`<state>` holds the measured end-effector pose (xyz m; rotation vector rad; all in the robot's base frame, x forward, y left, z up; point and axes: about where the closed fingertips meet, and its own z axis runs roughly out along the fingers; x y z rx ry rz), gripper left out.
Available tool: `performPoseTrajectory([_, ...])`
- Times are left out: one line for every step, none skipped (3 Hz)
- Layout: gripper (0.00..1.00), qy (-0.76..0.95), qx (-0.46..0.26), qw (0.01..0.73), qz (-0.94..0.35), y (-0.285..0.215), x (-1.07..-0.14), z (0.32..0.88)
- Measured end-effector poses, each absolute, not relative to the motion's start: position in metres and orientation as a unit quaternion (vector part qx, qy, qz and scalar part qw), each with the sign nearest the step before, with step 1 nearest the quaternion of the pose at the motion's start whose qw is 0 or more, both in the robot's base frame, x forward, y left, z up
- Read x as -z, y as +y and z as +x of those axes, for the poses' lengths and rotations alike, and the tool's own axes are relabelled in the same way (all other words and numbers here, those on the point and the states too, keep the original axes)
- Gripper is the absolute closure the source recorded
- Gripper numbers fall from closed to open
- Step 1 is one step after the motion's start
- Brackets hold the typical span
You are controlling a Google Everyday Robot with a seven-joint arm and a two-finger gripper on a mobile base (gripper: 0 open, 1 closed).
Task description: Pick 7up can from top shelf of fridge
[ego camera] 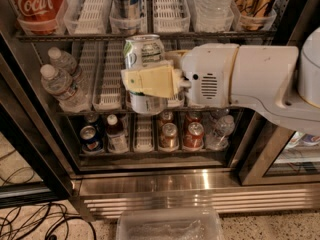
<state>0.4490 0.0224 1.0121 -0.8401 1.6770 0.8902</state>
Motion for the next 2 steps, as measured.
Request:
performPoseTrajectory([1.0, 0.676, -0.401, 0.485, -0.383, 0.0204, -1.0142, 0.4252])
performPoseTrajectory([1.0, 0.672, -0.411, 0.475, -0.392, 0.0238, -1.0131, 0.4179])
